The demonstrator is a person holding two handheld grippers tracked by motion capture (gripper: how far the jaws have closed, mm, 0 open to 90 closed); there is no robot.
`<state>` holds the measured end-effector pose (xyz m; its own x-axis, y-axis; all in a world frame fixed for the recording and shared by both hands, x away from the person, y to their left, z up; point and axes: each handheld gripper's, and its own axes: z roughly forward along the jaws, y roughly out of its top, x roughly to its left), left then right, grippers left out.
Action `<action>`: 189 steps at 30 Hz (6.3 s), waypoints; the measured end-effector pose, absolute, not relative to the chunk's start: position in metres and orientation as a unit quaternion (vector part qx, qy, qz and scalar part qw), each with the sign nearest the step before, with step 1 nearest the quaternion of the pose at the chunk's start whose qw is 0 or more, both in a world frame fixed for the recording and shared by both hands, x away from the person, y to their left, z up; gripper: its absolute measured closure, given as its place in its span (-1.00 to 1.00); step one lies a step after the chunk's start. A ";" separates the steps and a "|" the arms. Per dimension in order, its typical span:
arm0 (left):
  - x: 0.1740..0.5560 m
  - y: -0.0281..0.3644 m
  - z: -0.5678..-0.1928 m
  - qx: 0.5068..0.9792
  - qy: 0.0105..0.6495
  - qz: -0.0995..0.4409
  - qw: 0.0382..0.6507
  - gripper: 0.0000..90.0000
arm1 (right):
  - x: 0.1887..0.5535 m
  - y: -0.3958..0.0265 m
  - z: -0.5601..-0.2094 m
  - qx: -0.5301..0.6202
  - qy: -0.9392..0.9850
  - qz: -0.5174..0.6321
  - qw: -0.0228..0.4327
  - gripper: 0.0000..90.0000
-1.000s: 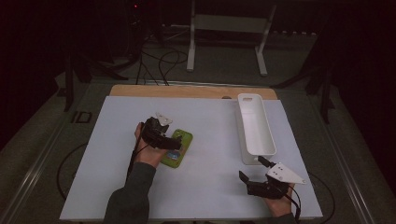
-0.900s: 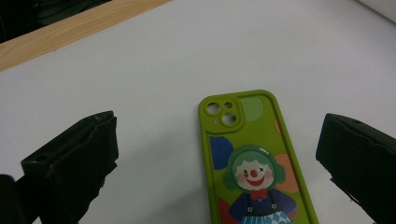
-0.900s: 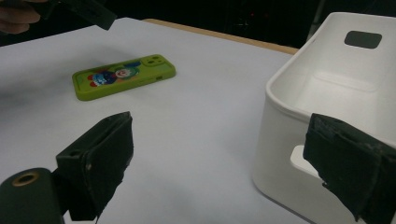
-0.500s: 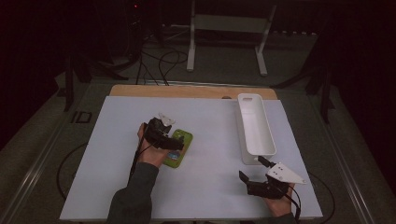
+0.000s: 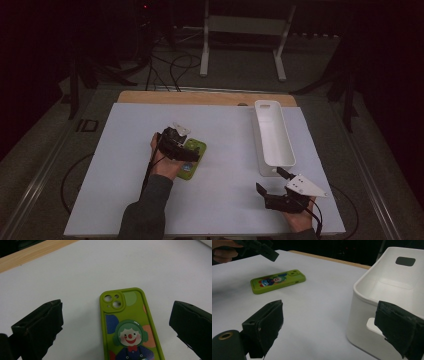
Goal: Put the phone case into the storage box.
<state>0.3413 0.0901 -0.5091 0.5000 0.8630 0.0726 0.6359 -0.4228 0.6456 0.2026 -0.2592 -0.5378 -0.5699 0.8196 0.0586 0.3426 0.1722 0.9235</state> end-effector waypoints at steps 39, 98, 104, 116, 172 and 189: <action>0.338 0.078 -0.527 0.824 0.463 0.195 0.263 -1.00 | 0.202 -0.260 -0.538 0.399 0.727 0.506 0.236 -0.82; 0.336 0.070 -0.548 0.830 0.476 0.170 0.236 -1.00 | 0.202 -0.261 -0.537 0.400 0.726 0.507 0.236 -0.82; 0.337 0.070 -0.550 0.830 0.478 0.165 0.235 -1.00 | 0.202 -0.261 -0.537 0.401 0.726 0.507 0.236 -0.81; 0.338 0.070 -0.554 0.829 0.483 0.163 0.229 -1.00 | 0.202 -0.261 -0.537 0.401 0.726 0.507 0.237 -0.82; 0.338 0.077 -0.564 0.835 0.491 0.117 0.219 -0.66 | 0.202 -0.260 -0.537 0.400 0.726 0.506 0.241 -0.81; 0.336 0.082 -0.553 0.833 0.488 0.131 0.226 -0.65 | 0.201 -0.260 -0.537 0.400 0.725 0.506 0.242 -0.81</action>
<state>0.3357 0.0821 -0.5534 0.4902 0.8716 -0.0016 0.7531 -0.4227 0.5041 0.2015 -0.2605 -0.5367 -0.5627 0.8248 0.0545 0.3353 0.1674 0.9271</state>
